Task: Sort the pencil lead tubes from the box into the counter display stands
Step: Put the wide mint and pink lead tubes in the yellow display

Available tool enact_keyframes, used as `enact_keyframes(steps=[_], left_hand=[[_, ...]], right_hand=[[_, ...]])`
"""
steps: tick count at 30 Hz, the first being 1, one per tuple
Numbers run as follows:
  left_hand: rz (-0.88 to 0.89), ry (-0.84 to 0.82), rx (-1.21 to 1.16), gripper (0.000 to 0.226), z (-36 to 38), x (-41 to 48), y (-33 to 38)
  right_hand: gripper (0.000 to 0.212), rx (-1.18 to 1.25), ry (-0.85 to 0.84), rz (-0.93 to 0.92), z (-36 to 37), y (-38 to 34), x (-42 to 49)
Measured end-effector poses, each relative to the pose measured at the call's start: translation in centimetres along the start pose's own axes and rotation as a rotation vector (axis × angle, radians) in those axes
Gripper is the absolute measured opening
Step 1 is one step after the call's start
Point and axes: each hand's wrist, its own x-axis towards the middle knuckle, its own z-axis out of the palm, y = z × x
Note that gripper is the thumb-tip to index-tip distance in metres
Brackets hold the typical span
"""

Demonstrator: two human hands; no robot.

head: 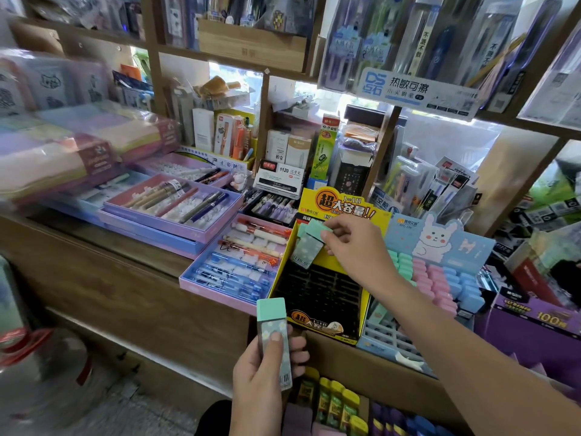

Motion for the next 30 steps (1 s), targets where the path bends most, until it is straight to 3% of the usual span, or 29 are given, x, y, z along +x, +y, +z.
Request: enact_keyframes(steps=[14, 22, 30], left_hand=[[0.002, -0.020, 0.037, 0.025, 0.0, 0.0, 0.2], [0.013, -0.018, 0.035, 0.025, 0.0, 0.0, 0.3], [0.012, -0.023, 0.032, 0.025, 0.0, 0.1, 0.3]], right_hand=[[0.020, -0.090, -0.102, -0.085, 0.8, -0.1, 0.0], [0.014, -0.080, -0.073, -0.085, 1.3, 0.2, 0.0], [0.023, -0.128, -0.036, -0.094, 1.6, 0.5, 0.0]])
